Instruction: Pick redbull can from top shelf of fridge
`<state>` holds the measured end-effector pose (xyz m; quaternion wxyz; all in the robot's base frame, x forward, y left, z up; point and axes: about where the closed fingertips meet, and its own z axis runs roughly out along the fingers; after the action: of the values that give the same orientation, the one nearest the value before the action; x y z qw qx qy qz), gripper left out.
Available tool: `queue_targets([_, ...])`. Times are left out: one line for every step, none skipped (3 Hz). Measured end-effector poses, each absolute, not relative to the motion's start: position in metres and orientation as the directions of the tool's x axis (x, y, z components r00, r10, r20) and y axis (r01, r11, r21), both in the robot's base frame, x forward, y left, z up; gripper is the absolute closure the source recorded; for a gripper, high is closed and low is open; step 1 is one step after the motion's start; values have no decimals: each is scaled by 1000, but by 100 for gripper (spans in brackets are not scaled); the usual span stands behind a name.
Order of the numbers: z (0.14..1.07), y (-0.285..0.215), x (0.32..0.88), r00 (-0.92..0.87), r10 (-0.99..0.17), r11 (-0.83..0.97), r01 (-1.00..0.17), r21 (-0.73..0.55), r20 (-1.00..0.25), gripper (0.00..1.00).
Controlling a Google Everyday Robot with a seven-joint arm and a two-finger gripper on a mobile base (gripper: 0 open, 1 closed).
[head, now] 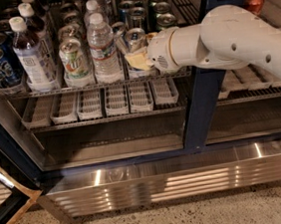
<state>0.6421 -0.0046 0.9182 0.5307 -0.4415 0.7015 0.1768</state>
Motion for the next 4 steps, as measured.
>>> queue_targets([919, -5, 642, -43, -427, 547, -808, -220, -903, 100])
queue_targets([920, -6, 642, -38, -422, 546, -809, -220, -906, 100])
queue_targets([922, -5, 641, -32, -417, 543, -810, -221, -908, 100])
queue_targets([923, -5, 641, -26, -413, 542, -811, -223, -910, 100])
